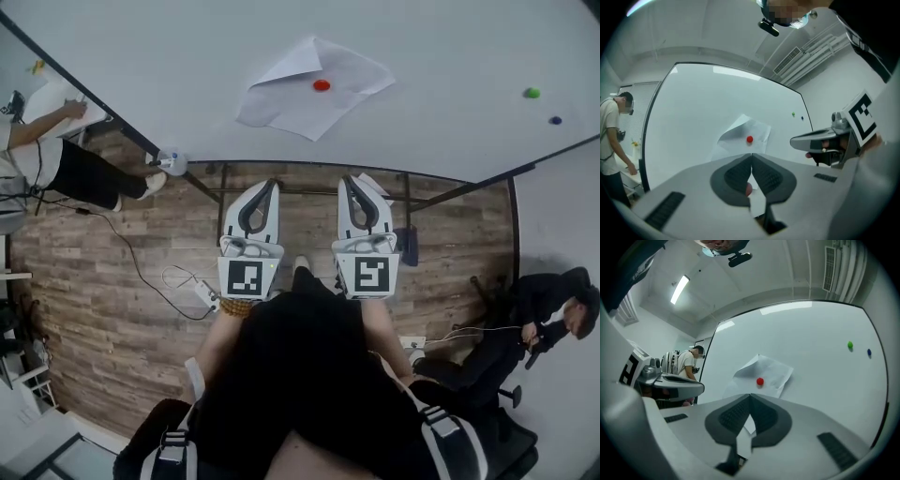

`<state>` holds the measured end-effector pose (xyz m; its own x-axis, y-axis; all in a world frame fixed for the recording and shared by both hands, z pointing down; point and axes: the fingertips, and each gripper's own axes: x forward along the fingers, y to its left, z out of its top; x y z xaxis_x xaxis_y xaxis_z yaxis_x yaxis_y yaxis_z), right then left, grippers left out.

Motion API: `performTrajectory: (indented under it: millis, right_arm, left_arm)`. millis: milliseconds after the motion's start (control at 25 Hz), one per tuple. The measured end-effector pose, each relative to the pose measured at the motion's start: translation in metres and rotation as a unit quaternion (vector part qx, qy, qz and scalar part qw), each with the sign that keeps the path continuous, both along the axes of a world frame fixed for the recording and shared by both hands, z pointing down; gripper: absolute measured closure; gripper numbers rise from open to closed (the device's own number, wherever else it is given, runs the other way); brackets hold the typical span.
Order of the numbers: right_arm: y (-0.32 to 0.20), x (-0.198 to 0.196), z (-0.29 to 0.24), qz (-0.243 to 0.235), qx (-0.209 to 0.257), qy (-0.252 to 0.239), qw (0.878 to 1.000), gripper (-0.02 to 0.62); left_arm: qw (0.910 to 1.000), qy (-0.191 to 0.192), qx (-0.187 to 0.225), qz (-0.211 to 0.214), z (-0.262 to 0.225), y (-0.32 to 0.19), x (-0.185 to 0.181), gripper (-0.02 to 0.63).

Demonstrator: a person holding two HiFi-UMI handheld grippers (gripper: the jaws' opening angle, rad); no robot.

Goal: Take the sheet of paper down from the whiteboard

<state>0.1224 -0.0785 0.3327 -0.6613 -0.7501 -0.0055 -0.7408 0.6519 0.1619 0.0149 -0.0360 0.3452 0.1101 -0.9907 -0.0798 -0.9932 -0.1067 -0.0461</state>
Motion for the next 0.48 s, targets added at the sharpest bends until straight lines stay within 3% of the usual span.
performTrajectory:
  millis: [480]
  right_arm:
    - [-0.05, -0.005, 0.017, -0.037, -0.009, 0.015, 0.999, 0.597]
  left_arm:
    - [0.9977, 0.017, -0.011, -0.065, 0.011, -0.027, -0.015, 0.592]
